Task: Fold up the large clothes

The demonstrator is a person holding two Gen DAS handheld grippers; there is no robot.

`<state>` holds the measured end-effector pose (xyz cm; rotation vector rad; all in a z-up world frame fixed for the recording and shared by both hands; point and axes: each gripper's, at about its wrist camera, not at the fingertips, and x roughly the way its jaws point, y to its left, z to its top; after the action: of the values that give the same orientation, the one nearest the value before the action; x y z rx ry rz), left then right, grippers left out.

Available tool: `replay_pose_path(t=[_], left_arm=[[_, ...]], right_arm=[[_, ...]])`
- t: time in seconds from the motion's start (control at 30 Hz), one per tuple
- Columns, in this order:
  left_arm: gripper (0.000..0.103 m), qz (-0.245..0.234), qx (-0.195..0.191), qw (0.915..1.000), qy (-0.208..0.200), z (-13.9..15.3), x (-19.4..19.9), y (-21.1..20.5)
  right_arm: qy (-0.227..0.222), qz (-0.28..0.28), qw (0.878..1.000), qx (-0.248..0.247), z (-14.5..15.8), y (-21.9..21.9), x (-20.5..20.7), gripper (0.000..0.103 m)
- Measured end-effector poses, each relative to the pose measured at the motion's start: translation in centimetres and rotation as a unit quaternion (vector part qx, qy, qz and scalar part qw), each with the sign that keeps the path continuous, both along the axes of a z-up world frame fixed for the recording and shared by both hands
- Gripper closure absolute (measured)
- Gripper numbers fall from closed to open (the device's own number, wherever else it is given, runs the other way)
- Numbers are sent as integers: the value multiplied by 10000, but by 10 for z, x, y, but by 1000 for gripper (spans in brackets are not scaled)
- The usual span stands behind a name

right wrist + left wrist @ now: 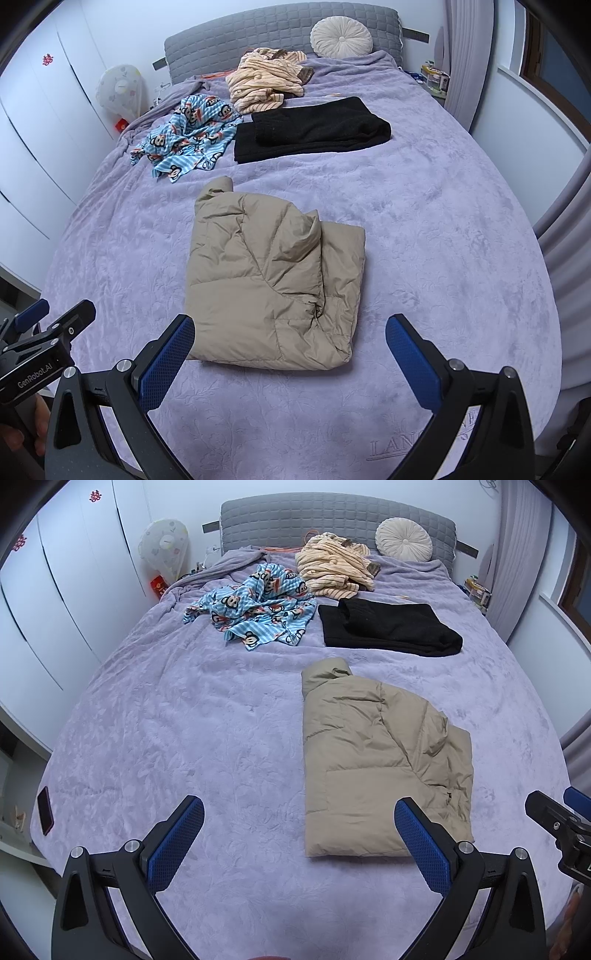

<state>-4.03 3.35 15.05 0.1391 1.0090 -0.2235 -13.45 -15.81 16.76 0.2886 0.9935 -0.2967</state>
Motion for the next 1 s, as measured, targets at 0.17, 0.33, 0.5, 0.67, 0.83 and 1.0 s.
replay_pose_path(t=[0.17,0.33,0.5,0.67,0.83,1.0], left_arm=[[0,21,24,10000,-8,0,0,-1],[0,34,38,10000,-12,0,0,0],[0,32,46,10000,-27,-1,1,0],[0,28,36,10000,-43,0,2,0],[0,19,23,10000,-46,1,2,-1],[0,-29,-6,9999,-123,3,0,-4]], right_arm=[[-2,4,10000,-10,1,0,1,0],[8,1,10000,13,-1,-2,0,0],[12,8,10000,11,-1,-2,0,0],[17,8,10000,8,0,-2,1,0],[22,5,10000,14,-1,-2,0,0],[27,2,10000,15,-1,-2,1,0]])
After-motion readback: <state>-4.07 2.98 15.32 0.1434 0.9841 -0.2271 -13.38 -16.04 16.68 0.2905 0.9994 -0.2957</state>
